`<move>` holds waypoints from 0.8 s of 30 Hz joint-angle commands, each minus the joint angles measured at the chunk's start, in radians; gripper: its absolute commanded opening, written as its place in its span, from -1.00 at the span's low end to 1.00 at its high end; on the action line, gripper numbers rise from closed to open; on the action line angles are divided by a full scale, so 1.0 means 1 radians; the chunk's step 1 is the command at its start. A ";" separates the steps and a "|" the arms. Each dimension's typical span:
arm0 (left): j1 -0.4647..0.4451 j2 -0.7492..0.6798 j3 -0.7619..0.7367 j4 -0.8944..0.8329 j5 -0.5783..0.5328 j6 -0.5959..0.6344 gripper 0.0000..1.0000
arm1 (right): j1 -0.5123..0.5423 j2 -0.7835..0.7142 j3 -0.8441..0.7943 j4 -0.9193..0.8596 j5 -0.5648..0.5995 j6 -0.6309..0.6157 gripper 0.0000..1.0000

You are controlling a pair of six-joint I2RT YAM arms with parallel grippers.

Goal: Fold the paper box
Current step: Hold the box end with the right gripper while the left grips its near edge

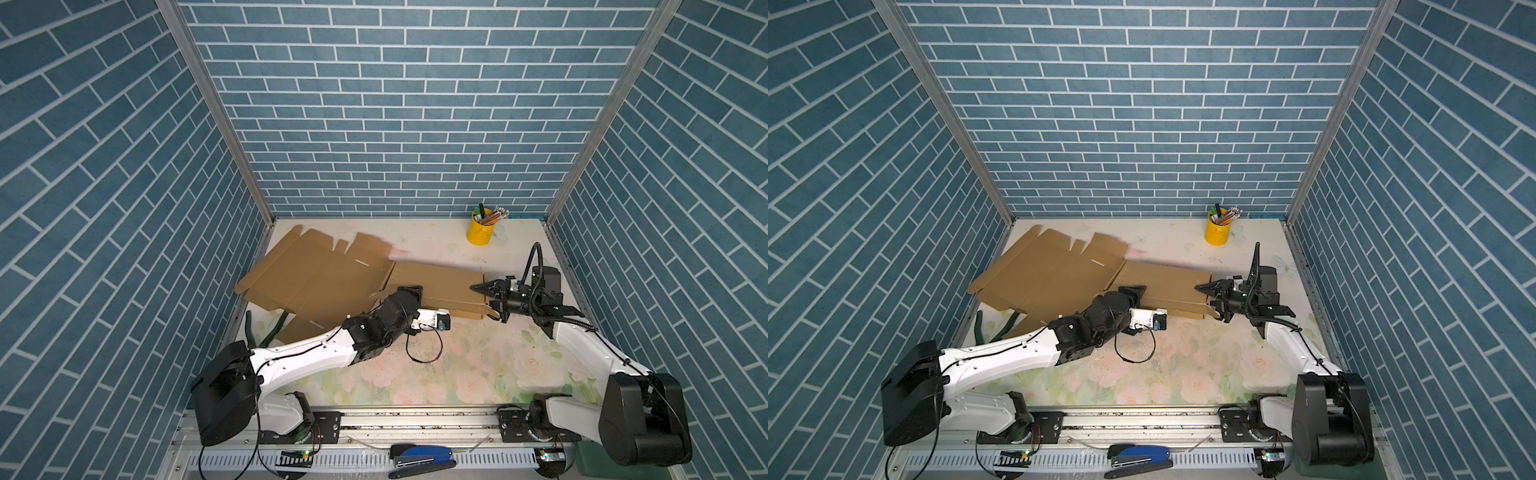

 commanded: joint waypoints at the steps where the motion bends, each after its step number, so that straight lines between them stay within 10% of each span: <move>1: -0.015 -0.013 -0.035 0.136 -0.049 0.091 0.38 | 0.018 -0.025 0.040 -0.001 -0.087 0.058 -0.25; 24: -0.013 -0.037 0.011 -0.052 -0.071 0.049 -0.16 | 0.021 -0.081 -0.022 0.082 -0.072 0.127 0.48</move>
